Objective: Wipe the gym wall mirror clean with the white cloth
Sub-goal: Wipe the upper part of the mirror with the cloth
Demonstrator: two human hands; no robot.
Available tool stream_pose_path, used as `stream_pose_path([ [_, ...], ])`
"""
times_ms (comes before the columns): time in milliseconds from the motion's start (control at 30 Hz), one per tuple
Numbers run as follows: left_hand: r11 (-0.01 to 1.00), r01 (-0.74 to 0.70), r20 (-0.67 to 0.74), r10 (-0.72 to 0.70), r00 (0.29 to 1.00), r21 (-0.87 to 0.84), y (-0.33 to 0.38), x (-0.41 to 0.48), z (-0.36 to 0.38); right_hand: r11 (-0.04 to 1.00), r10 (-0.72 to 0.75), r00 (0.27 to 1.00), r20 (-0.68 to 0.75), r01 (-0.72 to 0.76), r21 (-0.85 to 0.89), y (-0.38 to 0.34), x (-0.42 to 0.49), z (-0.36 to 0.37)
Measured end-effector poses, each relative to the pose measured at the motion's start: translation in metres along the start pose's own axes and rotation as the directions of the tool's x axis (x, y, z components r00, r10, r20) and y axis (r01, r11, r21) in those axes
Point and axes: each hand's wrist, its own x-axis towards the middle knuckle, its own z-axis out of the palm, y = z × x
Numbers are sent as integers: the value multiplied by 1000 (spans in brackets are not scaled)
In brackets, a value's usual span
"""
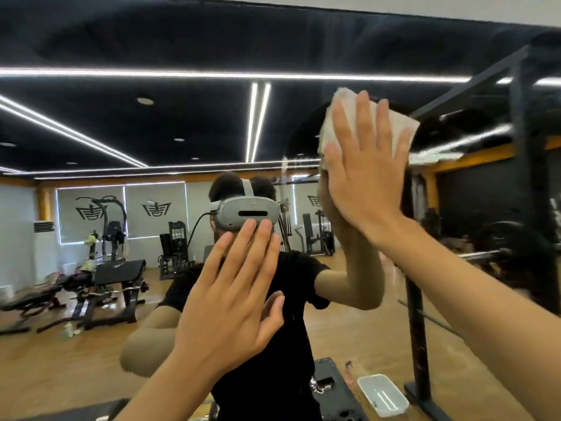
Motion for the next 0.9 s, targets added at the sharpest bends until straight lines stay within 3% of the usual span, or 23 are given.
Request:
stream_pose_path([
  [167,999,3,-22,-4,1000,-52,-5,-2,0,923,-383,922,52,384,-17,-102,-23,18],
  [300,1000,-17,-13,16,1000,-27,-7,-3,-2,787,-614,784,93,617,-2,-37,-3,6],
  [400,999,-17,-30,16,999,-32,-5,-3,-1,868,-483,867,125,492,-58,50,-1,-5],
  [533,1000,-8,-43,7,999,-29,-1,-1,2,990,-95,989,117,106,-92,157,-11,-22],
  [600,1000,-7,-47,6,999,-22,0,0,2,993,96,991,91,-90,-72,177,-10,-23],
  [700,1000,-2,-58,1,998,-20,1,-1,3,951,310,950,28,-310,-18,135,-4,-16],
  [767,1000,1,-57,-2,998,-25,1,-1,2,975,220,975,29,-221,-1,81,1,-12],
  [900,1000,5,-49,-6,999,-23,-2,-2,1,989,-150,988,41,151,-8,-27,-4,-1],
])
